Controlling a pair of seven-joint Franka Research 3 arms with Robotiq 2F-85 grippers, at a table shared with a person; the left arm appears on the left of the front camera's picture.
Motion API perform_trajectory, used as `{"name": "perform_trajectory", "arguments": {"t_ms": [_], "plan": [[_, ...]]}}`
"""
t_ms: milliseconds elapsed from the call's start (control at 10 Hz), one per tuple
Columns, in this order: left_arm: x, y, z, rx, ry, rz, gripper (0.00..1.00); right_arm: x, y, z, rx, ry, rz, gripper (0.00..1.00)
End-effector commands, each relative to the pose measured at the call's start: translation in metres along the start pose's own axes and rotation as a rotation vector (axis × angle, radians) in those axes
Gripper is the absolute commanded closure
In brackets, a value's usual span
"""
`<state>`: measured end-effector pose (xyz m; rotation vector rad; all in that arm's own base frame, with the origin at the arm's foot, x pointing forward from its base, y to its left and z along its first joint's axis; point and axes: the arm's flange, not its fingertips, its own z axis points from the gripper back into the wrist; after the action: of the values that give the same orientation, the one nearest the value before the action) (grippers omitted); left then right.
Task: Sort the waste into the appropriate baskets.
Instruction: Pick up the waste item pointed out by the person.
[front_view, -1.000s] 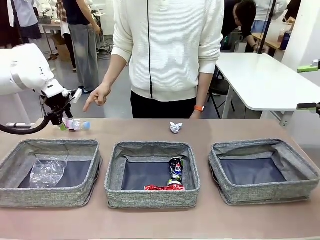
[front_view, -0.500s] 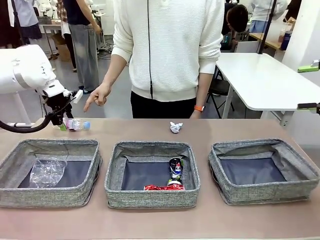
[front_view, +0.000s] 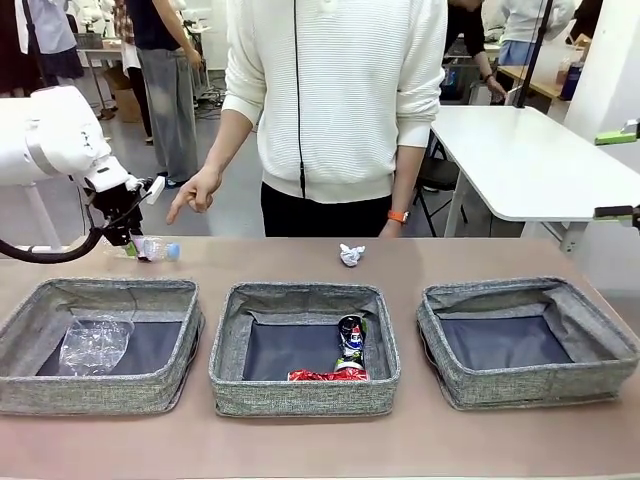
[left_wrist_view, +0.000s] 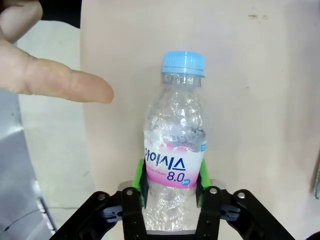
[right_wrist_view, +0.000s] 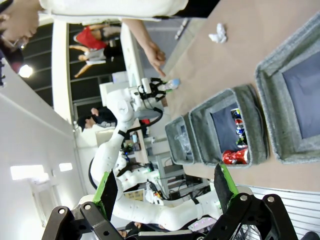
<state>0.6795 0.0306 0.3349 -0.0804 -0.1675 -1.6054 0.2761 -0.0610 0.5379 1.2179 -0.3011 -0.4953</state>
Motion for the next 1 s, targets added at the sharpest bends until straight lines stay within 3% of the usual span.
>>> {"name": "perform_trajectory", "arguments": {"t_ms": [0,300,500,600,700,900], "plan": [[-0.002,-0.004,-0.002,-0.005,0.012,0.008,1.00,0.000,-0.001,0.000,0.005,0.002,0.017,0.00],[0.001,-0.006,0.002,-0.084,0.051,0.048,1.00,0.000,-0.001,0.000,0.005,0.002,0.017,0.00],[0.009,-0.014,0.014,-0.139,0.052,0.154,1.00,0.000,-0.001,0.000,0.005,0.002,0.017,0.00],[0.018,-0.022,0.027,-0.122,0.064,0.270,1.00,0.000,-0.001,0.000,0.005,0.002,0.017,0.00],[0.045,-0.046,0.060,0.000,0.011,0.544,1.00,0.000,-0.001,0.000,0.005,0.002,0.017,0.00],[0.093,-0.095,0.108,0.142,-0.082,0.868,1.00,0.000,-0.001,0.000,0.005,0.002,0.017,0.00]]}}
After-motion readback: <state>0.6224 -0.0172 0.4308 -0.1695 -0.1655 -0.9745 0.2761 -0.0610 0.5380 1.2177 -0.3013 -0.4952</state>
